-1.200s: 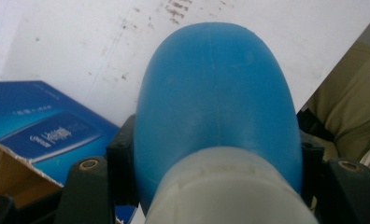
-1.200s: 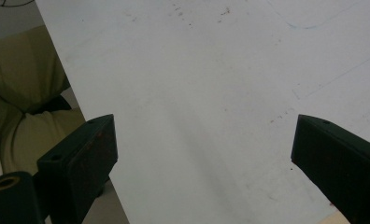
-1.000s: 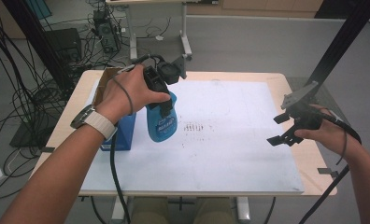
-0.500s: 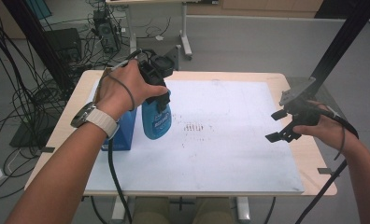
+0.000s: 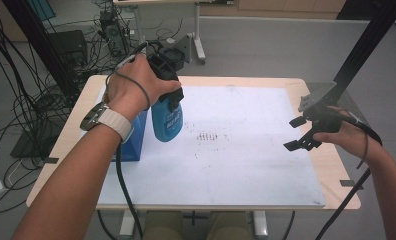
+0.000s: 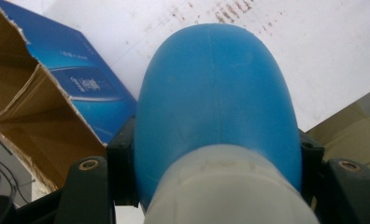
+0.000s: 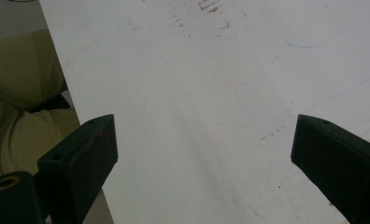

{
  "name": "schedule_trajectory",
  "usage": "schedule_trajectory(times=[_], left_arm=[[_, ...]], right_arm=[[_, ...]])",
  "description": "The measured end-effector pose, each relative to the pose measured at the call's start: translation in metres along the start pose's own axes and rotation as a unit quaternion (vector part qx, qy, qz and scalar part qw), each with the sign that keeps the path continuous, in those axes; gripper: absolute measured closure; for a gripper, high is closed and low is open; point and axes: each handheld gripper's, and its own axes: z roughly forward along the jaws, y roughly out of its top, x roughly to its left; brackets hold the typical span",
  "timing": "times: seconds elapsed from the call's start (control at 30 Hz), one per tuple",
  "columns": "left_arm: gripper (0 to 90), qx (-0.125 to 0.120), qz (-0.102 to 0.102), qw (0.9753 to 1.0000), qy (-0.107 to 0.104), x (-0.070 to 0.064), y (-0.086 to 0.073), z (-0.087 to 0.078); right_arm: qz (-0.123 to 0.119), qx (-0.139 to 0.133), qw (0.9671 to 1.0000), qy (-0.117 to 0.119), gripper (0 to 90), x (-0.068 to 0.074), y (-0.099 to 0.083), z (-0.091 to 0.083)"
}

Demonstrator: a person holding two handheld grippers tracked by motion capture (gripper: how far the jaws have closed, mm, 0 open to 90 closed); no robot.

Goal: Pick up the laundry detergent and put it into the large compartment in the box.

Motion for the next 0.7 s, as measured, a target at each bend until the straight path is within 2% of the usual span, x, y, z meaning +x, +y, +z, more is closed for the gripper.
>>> schedule_trajectory(times=[0.13, 0.2, 0.7], left_arm=[[37.9, -0.002, -0.006, 1.0, 0.006, 0.002, 0.001, -0.006], [37.9, -0.003, -0.019, 0.9998, 0.006, 0.003, 0.001, -0.009], [37.9, -0.003, -0.069, 0.9976, 0.012, 0.018, 0.001, -0.021]], right_arm=[[-0.002, 0.001, 1.0, -0.001, 7.3, 0.0, 0.002, -0.002], [-0.004, 0.0, 1.0, -0.001, 7.3, 0.0, 0.002, -0.003], [-0.007, 0.003, 1.0, 0.002, 7.3, -0.002, 0.005, -0.001]])
